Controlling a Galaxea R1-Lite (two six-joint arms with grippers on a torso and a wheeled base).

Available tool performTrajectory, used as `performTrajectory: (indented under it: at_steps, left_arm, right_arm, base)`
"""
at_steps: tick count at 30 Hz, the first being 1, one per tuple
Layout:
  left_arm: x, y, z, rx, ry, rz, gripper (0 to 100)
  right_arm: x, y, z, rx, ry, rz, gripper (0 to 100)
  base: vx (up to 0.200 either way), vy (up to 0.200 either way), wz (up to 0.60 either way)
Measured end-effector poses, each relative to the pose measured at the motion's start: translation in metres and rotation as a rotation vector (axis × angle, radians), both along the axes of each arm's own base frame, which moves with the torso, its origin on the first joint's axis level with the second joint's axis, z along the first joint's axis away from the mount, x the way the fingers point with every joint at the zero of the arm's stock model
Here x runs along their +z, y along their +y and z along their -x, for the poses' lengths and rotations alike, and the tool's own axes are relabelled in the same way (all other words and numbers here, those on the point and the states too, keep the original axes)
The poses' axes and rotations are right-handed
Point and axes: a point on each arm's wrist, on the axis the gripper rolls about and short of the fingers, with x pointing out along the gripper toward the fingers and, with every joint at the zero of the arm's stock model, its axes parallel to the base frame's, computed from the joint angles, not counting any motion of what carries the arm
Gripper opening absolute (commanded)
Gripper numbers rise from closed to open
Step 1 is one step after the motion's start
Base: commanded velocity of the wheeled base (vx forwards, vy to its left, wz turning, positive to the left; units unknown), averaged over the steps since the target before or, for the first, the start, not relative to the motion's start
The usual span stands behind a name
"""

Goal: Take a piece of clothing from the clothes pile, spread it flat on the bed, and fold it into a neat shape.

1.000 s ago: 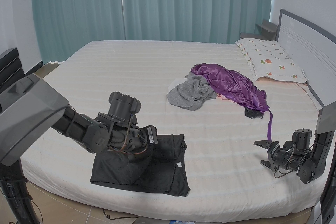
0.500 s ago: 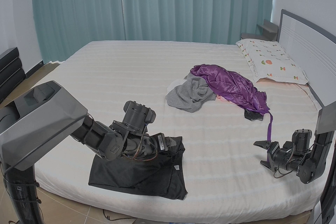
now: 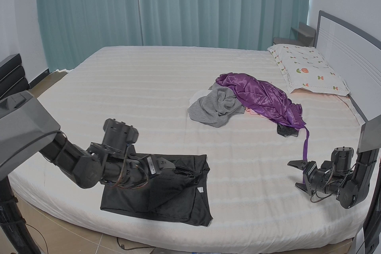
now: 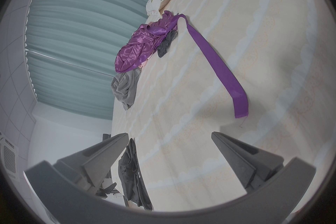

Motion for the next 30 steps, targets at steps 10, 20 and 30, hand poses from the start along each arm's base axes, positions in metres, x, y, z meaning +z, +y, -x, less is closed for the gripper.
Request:
performTrajectory:
  at_steps: [10, 20, 30]
  left_arm:
    - [0.0, 0.077, 0.008, 0.147, 0.038, 0.198, 100]
    - [-0.014, 0.101, 0.012, 0.151, 0.111, 0.266, 100]
    - [-0.025, 0.105, 0.009, 0.161, 0.116, 0.265, 100]
  right_arm:
    - [0.0, 0.007, 0.002, 0.023, 0.006, 0.0, 100]
    - [0.0, 0.015, 0.008, 0.053, 0.013, 0.002, 100]
    - [0.015, 0.031, 0.019, 0.082, -0.074, 0.036, 100]
  base:
    - [0.0, 0.14, 0.0]
    - [0.0, 0.2, 0.0]
    - [0.0, 0.2, 0.0]
